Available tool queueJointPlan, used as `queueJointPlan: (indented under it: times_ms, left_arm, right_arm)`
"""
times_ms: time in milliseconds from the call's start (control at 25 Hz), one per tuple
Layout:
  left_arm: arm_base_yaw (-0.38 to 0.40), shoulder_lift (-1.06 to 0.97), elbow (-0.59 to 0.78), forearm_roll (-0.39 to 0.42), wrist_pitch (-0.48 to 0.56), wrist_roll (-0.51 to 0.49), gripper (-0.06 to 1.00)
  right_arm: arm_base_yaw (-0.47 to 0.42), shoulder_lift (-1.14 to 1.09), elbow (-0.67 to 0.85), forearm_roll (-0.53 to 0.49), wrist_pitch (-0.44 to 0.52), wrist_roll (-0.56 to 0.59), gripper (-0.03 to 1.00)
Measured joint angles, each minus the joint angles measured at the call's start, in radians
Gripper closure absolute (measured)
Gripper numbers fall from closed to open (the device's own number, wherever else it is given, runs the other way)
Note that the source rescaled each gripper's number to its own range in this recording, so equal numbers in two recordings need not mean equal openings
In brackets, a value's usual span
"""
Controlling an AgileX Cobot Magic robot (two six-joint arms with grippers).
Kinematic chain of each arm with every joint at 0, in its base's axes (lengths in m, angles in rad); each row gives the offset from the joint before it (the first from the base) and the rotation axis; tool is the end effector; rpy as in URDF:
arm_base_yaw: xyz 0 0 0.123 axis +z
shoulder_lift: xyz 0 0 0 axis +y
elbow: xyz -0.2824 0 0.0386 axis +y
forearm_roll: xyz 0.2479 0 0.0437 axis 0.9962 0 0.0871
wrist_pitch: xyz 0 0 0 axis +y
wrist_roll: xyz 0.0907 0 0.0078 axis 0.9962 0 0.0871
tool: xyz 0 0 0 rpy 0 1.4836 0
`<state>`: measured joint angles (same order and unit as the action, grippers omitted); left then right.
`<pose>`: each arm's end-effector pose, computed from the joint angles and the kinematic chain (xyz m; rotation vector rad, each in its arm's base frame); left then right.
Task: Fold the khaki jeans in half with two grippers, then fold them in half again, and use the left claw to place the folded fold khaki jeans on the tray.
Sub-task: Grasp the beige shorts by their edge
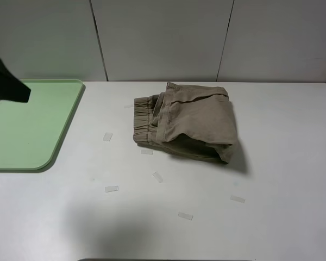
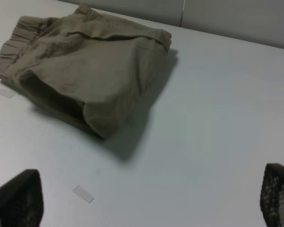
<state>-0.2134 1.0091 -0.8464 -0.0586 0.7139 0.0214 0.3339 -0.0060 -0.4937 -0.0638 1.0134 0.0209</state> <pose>0.1928 -0.0453 0.3209 0.2435 2.3518 -0.1600 -0.0014 -0.0057 0.2794 -0.3105 1.9747 0.1525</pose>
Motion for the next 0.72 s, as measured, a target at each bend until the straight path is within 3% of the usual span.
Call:
queueJointPlan:
  times_ms: [120,400,520,720]
  left_arm:
    - [0.084,0.136,-0.037,-0.178,-0.041,0.152,-0.04]
    - [0.187,0.398,-0.066,-0.693,-0.082,0.681,-0.03]
    - [0.216,0.508,-0.104,-0.784,-0.049,0.784,-0.02]
    - [0.235,0.697,-0.210,-0.829,0.001,0.813,-0.02]
  right_arm:
    - [0.000,0.000,0.000,0.000,0.000,0.000,-0.02]
    - [0.000,0.000,0.000,0.000,0.001,0.000,-0.02]
    - [0.000,0.000,0.000,0.000,0.001,0.000,-0.02]
    - [0.000,0.000,0.000,0.000,0.001,0.000,-0.02]
